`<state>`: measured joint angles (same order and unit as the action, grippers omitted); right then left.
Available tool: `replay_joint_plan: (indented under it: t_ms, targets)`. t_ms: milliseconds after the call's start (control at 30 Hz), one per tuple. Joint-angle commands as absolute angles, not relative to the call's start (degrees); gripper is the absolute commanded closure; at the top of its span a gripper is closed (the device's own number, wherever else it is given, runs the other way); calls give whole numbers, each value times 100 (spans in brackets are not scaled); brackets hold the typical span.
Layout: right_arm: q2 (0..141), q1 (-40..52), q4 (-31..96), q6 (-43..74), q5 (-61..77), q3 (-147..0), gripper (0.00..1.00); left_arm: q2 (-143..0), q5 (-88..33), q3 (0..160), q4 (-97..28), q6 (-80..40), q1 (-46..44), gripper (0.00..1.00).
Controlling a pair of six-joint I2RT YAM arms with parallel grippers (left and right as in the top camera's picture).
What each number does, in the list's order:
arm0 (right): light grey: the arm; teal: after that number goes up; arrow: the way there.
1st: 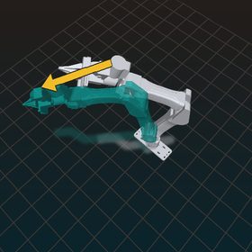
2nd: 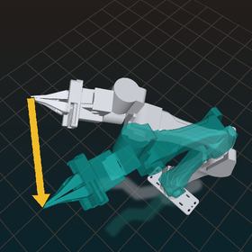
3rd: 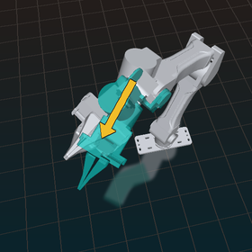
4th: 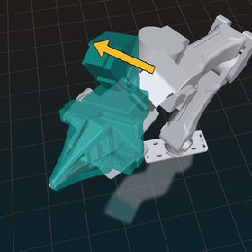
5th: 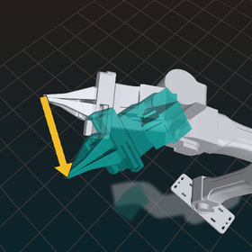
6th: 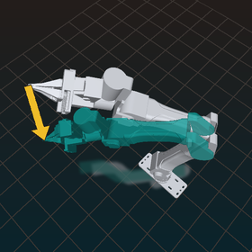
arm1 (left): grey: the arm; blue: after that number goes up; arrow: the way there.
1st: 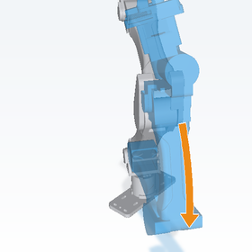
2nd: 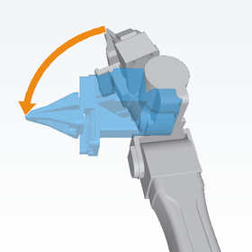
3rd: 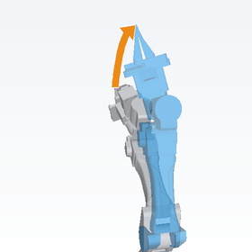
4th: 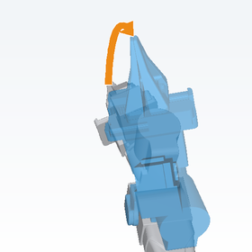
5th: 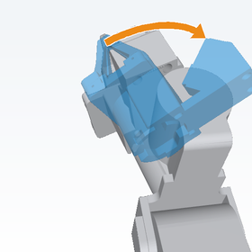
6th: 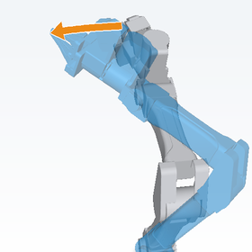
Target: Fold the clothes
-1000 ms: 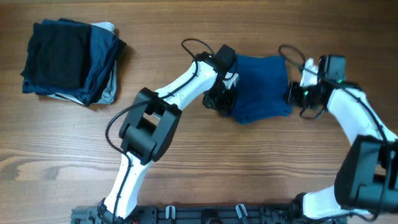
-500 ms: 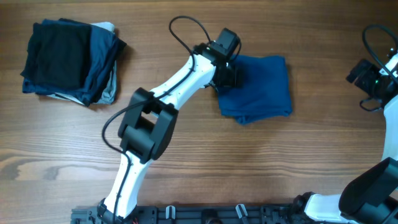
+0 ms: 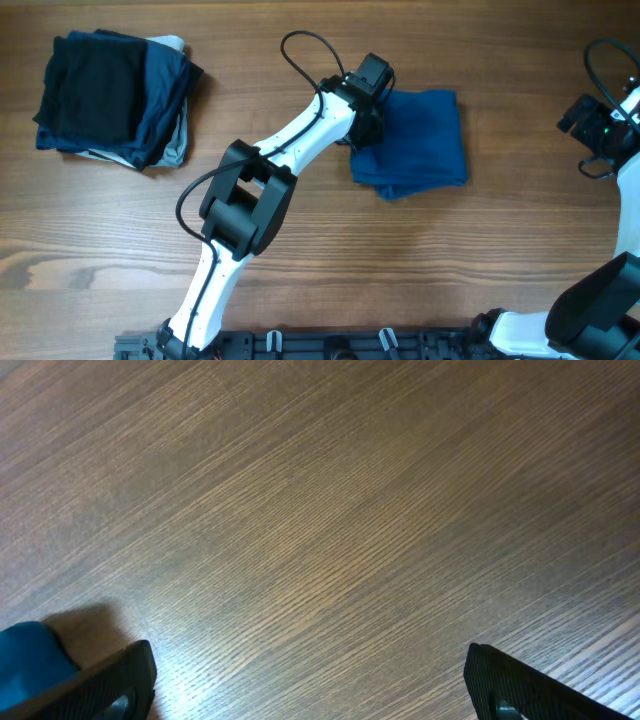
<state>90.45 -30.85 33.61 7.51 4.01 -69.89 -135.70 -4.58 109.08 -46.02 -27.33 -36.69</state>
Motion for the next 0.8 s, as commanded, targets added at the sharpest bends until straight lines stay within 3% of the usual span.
replay_joint_plan:
  t_ms: [0,133,267,433,600,700,767]
  targets:
    - [9118,-3072,3345,805,364,-6965,1,-13769,-200,10785,-4700,-2727,-3546,96]
    - [9118,-3072,3345,808,364,-6965,1,-12610,993,11074,-4751,-2729,-3267,96]
    - [9118,-3072,3345,808,364,-6965,0,-11406,1140,11113,-4639,-2727,-2689,96]
    - [9118,-3072,3345,805,364,-6965,0,-10012,1704,11113,-4359,-2569,-1238,96]
    - [9118,-3072,3345,805,364,-6965,1,-10009,1282,11096,-4617,-2576,888,96]
    - [9118,-3072,3345,805,364,-6965,1,-10468,1002,11002,-4919,-2569,1479,96]
    - [9118,-3072,3345,808,364,-6965,0,-10890,-152,10967,-4482,-1865,1802,96]
